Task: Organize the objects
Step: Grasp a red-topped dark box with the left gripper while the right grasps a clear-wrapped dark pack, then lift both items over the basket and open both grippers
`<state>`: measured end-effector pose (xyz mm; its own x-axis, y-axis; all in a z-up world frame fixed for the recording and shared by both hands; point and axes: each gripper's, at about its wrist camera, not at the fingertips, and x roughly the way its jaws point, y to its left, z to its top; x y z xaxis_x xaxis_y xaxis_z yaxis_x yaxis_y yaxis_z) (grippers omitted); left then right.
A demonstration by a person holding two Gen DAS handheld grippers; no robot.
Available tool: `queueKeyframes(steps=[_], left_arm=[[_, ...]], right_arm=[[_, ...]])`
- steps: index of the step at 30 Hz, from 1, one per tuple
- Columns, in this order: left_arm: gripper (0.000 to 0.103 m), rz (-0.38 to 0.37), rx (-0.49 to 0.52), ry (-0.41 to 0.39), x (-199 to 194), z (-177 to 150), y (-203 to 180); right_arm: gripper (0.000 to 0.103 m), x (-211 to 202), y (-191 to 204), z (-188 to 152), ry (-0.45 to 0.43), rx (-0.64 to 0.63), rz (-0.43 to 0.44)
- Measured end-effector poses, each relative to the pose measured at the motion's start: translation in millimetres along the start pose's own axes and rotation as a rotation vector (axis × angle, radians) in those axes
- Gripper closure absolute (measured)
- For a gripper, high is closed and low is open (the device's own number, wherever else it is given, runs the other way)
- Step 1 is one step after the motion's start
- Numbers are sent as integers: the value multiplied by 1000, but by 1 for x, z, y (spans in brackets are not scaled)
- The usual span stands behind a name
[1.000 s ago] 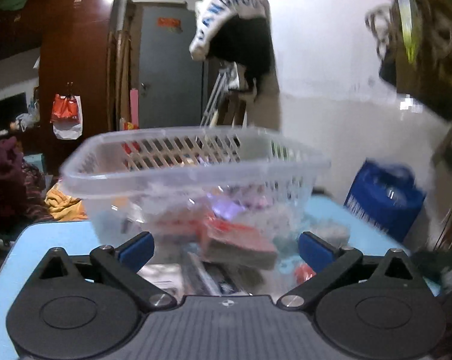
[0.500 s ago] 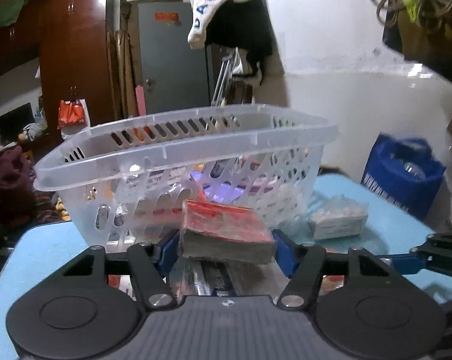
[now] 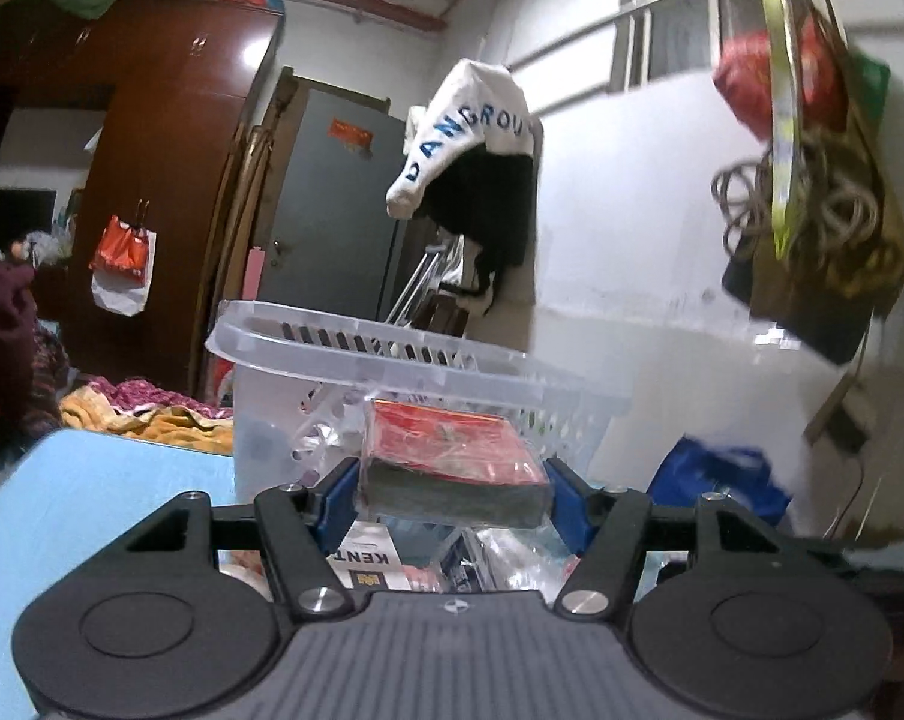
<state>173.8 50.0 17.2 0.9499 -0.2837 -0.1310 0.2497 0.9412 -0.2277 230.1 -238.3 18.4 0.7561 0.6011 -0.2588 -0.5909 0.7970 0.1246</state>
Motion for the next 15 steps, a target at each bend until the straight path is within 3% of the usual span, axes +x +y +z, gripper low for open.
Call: queueKeyframes(steps=[15], left_arm=[[35,-33,-48,-33,-3,-4,7]], right_arm=[[42,-3,6,-3,-50,-41,0]])
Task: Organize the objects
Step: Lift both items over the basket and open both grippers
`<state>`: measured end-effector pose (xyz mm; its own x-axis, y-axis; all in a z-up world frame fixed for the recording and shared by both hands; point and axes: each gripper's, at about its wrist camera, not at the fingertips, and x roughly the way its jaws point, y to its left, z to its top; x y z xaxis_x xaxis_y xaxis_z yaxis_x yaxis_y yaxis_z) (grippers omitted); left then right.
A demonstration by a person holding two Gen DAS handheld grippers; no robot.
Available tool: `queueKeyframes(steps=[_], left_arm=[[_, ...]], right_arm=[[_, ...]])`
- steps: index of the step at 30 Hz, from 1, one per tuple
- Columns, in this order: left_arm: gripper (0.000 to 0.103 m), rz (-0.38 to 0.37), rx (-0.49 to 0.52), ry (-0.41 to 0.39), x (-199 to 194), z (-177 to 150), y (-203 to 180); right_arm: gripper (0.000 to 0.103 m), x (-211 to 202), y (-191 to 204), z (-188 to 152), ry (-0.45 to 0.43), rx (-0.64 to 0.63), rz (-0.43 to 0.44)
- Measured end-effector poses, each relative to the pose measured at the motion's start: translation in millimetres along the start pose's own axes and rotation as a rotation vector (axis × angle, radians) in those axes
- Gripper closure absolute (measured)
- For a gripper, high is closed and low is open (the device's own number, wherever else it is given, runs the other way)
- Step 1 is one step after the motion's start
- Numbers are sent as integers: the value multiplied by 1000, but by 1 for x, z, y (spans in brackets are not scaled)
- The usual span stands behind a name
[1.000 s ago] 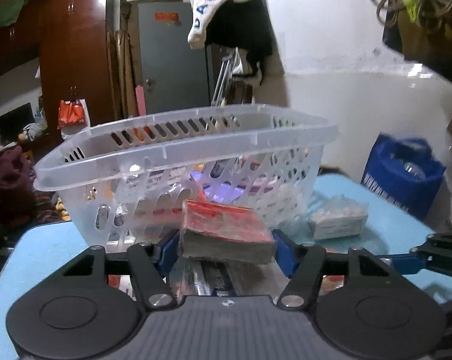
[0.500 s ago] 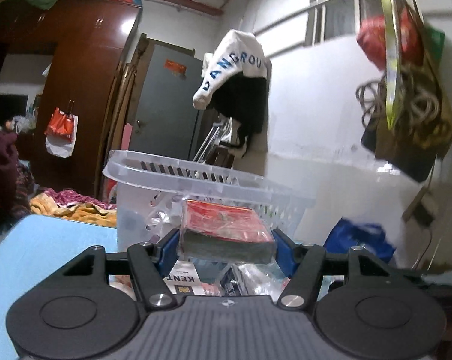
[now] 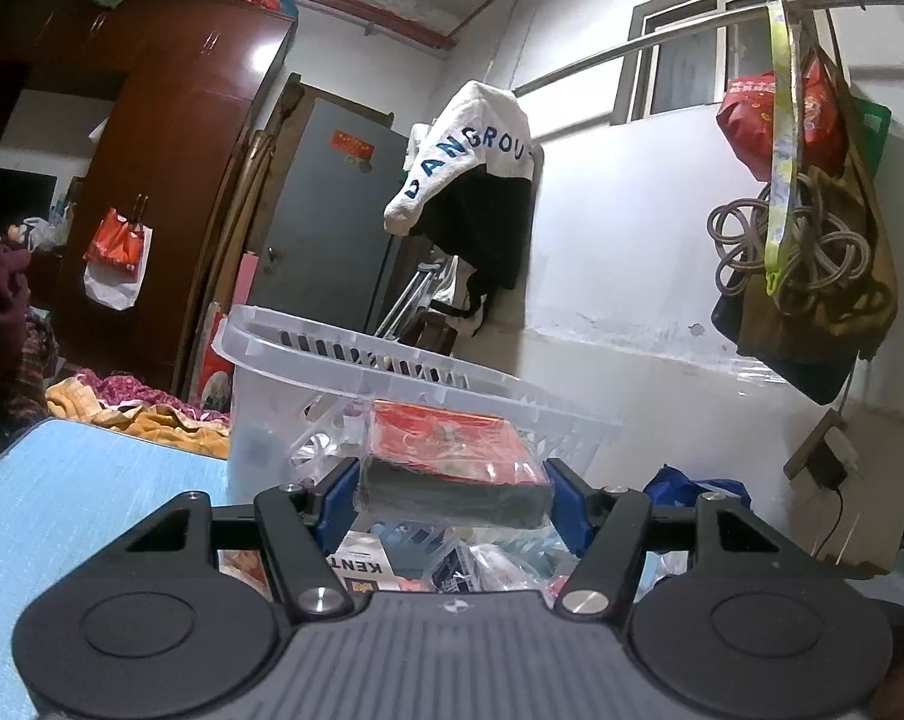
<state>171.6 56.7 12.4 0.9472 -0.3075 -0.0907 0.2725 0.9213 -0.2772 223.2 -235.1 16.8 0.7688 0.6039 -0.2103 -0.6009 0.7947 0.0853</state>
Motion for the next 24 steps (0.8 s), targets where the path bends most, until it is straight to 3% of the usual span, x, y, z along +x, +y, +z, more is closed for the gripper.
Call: queueKeyframes(steps=[7,10,12,16,18,19,21,24], left_arm=[[35,6,-6,-22,-3,2,-4],[35,-13,13,-41,4,29,-14],[35,-11,3,-41,16,59,-17],[35,45,-15,72,64,107,-10],[33,60,-58,158,90,113,3],[23,67,-65,184,99,112,8],[4,84,-70,236,111,109,15],[4,136,-65,225,102,102,22]], right_arm=[[43,-7,2,6,-44,5,-22],[43,-17,6,47,-157,26,44],[42,-7,13,87,-189,-27,32],[42,57,8,141,-38,-68,-3],[35,84,3,146,26,-63,-24],[30,94,3,146,50,-69,-43],[0,99,5,142,51,-88,-104],[0,77,3,133,8,-69,-87]])
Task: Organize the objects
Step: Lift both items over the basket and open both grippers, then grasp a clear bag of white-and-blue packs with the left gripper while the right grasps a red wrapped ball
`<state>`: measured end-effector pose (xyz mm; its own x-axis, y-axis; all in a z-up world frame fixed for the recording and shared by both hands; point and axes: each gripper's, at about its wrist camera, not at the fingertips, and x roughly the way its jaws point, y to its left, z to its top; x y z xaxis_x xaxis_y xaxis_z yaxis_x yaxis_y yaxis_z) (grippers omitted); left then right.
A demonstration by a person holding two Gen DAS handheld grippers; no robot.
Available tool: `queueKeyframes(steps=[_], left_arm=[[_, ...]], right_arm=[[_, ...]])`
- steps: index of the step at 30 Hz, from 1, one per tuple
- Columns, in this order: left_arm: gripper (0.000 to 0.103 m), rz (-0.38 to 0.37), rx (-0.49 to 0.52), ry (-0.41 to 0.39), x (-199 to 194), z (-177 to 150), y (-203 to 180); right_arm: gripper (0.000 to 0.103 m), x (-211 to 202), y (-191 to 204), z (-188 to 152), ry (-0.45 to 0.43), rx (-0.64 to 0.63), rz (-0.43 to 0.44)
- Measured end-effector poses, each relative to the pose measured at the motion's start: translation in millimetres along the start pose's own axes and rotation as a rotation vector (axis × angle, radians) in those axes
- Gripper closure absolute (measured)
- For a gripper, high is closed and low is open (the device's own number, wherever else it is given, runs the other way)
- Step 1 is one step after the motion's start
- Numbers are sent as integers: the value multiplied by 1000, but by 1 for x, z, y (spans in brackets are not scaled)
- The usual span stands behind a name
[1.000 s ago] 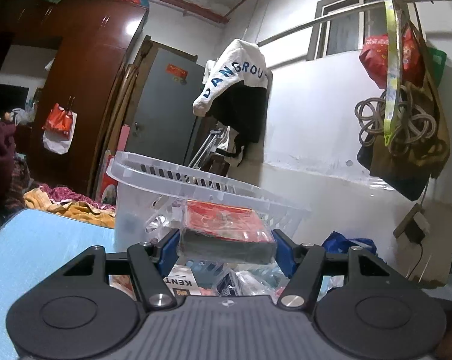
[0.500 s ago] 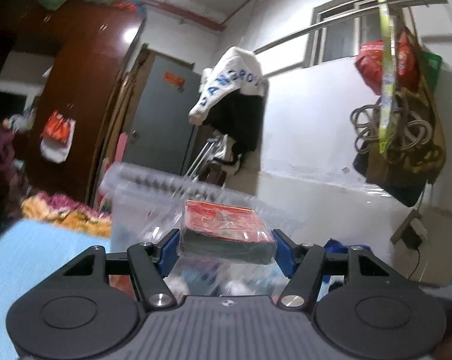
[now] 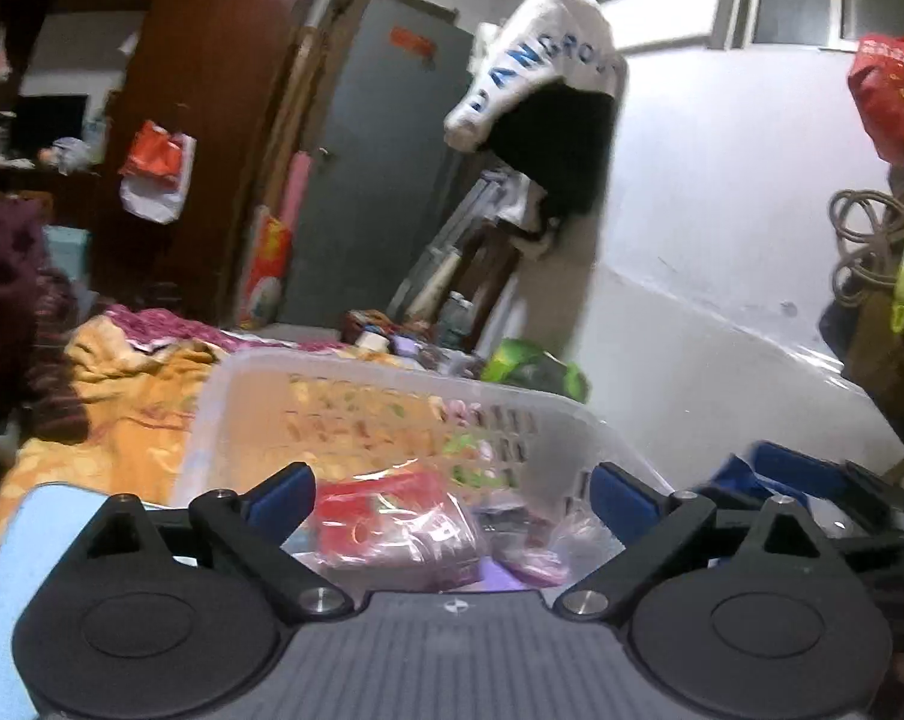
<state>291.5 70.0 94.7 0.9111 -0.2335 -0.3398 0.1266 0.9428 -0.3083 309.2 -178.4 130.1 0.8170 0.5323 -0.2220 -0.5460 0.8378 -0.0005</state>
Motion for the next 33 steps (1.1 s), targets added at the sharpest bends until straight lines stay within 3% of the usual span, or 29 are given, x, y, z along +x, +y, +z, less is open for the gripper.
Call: queueKeyframes(steps=[4,7,10,13,14,16,18,23,26,28,30,33], left_arm=[[4,-16,32,-64,-46,-27,4],[4,6,67,-14,-65,-66,-2],[4,-34,76,55,-67,-101,-10],[8,-53,95,108,-57,-121,-21],[9,-50,112,119,-53,-125,-25],[19,-40,140,140,-47,-130,-32],[22,-41,134,157,-42,-132,-32],[23,-33,126,220,-32,-140,-30],[25,-19,162,242,-29,-145,-40],[45,-7,165,240,-30,-146,-39],[58,12,167,230,-32,-146,-38],[58,-27,156,156,-45,-147,-34]], right_arm=[[0,-44,-16,-30,-32,73,19],[0,-44,-27,-67,115,133,61],[0,-33,-24,-100,250,127,95],[18,-20,-20,-114,306,100,104],[28,-15,-20,-116,328,96,90],[32,-8,-21,-119,349,107,84],[33,-2,-28,-119,373,147,112],[35,-3,-25,-117,356,110,91],[45,0,-24,-117,364,117,90],[47,-5,-23,-117,340,113,91],[48,-10,-23,-116,318,111,92],[48,-23,-25,-114,239,119,84]])
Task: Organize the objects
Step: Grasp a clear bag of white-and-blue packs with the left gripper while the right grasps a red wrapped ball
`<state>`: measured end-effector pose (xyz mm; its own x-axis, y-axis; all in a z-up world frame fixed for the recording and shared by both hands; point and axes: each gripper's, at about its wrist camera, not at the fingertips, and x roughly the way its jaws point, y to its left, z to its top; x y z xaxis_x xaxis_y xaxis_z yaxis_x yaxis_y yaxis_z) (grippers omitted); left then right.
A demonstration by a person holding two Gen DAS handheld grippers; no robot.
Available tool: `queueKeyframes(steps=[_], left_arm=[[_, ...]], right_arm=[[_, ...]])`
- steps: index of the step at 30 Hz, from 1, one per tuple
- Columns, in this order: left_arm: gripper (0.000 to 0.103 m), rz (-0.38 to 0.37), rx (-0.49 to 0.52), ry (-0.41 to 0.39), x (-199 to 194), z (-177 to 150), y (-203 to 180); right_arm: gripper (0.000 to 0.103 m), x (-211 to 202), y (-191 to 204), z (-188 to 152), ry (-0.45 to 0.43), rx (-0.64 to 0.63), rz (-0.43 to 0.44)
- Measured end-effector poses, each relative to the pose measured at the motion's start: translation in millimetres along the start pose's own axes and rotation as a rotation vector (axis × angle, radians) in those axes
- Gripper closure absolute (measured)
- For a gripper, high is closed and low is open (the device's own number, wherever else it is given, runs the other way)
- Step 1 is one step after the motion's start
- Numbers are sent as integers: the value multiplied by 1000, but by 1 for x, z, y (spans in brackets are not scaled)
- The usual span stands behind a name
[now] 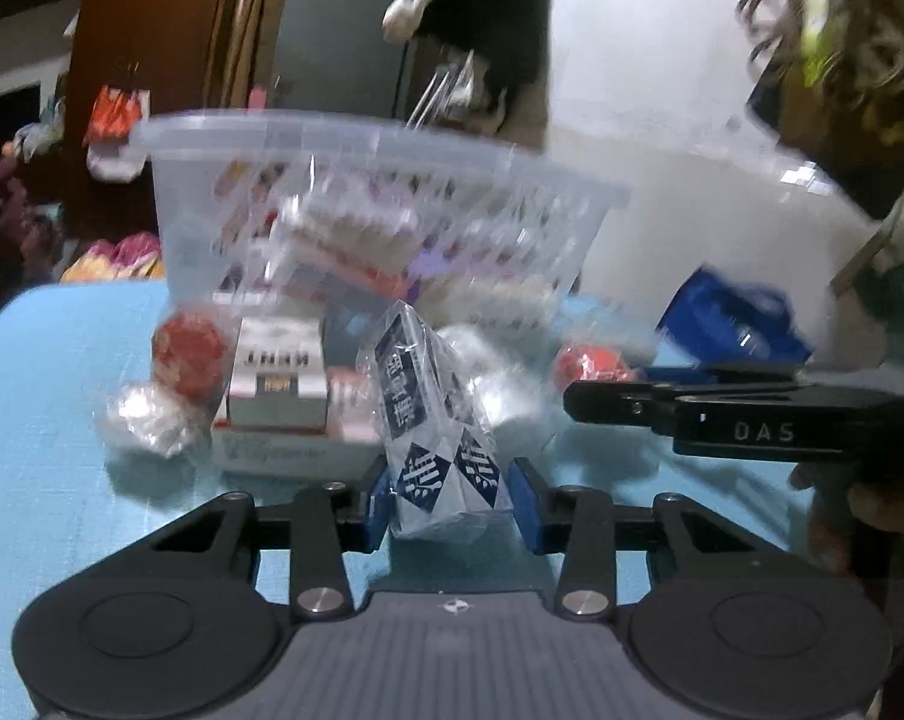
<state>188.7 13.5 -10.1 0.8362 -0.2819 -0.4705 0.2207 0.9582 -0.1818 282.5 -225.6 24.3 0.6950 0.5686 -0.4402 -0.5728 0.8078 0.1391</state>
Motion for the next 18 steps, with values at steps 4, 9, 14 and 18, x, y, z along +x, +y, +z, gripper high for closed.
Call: queueKeyframes(steps=[4,9,14,18], left_arm=[[58,-19,37,-97,-13,-2,-4],[58,-5,135,-215,-31,20,-11],[58,58,120,-323,-43,29,-6],[58,57,52,-402,-49,24,4]], right_arm=[[48,-8,6,0,-62,-24,2],[49,-13,8,0,-112,-31,-12],[49,-13,9,0,-135,-30,-25],[49,-14,8,0,-147,-32,-25]])
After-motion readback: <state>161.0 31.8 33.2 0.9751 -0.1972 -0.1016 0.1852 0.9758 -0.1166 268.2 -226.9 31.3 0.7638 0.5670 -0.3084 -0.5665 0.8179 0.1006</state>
